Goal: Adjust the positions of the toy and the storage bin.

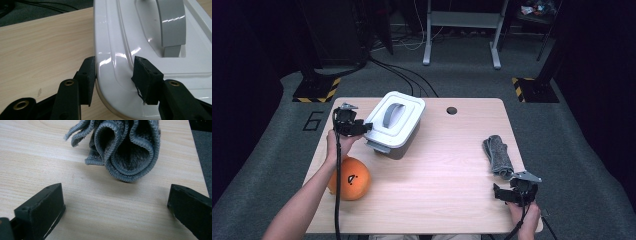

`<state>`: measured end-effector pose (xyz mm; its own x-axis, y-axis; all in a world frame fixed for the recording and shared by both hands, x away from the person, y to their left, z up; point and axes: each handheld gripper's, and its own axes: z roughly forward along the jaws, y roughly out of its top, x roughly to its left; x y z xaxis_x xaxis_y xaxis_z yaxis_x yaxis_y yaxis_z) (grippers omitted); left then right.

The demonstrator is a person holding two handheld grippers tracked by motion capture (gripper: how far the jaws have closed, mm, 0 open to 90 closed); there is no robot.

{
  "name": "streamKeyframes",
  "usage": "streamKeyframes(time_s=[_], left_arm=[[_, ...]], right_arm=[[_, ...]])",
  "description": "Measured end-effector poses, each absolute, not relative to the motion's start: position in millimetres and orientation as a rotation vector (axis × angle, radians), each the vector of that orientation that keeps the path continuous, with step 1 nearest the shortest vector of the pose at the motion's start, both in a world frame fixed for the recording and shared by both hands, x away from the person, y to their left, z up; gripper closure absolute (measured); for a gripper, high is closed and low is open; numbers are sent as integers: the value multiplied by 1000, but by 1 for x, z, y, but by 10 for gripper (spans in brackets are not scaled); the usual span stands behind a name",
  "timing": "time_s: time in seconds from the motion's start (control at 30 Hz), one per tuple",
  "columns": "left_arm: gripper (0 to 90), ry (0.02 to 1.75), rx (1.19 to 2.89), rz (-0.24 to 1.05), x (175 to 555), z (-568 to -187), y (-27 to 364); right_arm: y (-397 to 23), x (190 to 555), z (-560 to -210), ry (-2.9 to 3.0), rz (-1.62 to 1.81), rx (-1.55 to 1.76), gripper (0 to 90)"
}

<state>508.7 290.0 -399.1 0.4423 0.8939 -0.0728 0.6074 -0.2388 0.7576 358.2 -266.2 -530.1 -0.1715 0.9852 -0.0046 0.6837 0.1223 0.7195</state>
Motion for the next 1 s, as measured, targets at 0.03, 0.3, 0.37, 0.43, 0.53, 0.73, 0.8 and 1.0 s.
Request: streamKeyframes(time_s=[0.03,0.3,0.37,0.43,0.53,0.73,0.8,1.0], left_arm=[[529,1258,1946,501,508,-400,288],[518,1235,1969,483,505,-399,278],[515,1229,1969,485,504,-399,275],[511,1226,1965,476,503,-400,272],[504,1210,1983,468,502,-399,268],[490,1165,2034,464,500,-398,260],[489,1159,2038,465,498,-398,256],[487,1138,2039,449,496,-398,246]], right_arm=[[-266,358,-530,1919,809,1608,0],[-266,358,-530,1918,809,1608,0],[-267,358,-530,1921,812,1601,0],[-266,358,-530,1917,809,1608,0],[-266,358,-530,1916,808,1616,0],[-266,358,-530,1916,809,1616,0],[-266,358,-530,1916,808,1615,0],[-266,358,-530,1916,808,1613,0]])
